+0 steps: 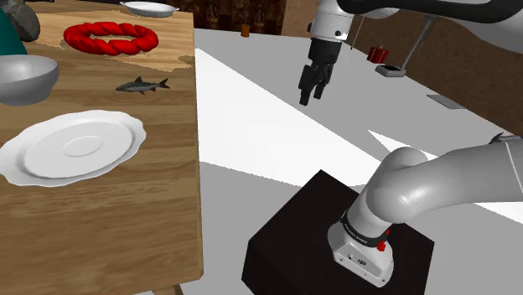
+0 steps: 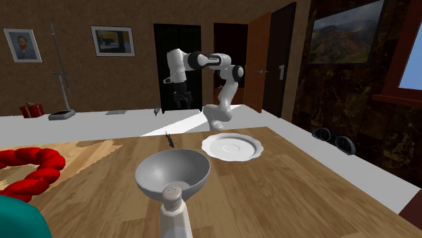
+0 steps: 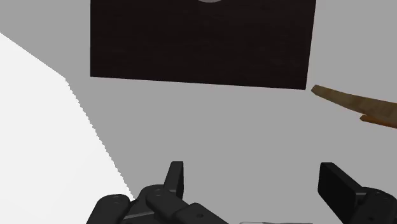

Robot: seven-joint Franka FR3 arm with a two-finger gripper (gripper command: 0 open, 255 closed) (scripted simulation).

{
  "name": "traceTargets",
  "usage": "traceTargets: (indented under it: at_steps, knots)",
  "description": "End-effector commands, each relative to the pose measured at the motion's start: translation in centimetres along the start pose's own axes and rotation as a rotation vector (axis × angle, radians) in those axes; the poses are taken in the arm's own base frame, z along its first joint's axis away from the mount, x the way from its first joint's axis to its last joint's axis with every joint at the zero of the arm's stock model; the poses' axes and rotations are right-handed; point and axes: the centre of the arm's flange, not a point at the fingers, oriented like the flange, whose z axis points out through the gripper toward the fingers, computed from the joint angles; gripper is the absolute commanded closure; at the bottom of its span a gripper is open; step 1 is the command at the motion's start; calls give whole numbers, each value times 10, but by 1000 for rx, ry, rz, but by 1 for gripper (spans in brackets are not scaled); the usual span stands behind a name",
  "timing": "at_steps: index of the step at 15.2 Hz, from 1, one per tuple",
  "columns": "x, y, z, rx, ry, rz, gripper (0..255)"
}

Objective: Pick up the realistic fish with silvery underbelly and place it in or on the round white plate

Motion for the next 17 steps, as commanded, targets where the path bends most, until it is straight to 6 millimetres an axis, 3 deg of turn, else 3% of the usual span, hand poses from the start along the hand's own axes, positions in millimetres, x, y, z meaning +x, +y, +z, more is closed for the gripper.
traceTargets:
  at_steps: [1, 9, 17]
  knots:
    - [0, 0, 0, 0, 0, 0, 0]
    - [91, -26, 5, 4, 65, -267, 0]
    - [173, -76, 5, 7, 130, -534, 0]
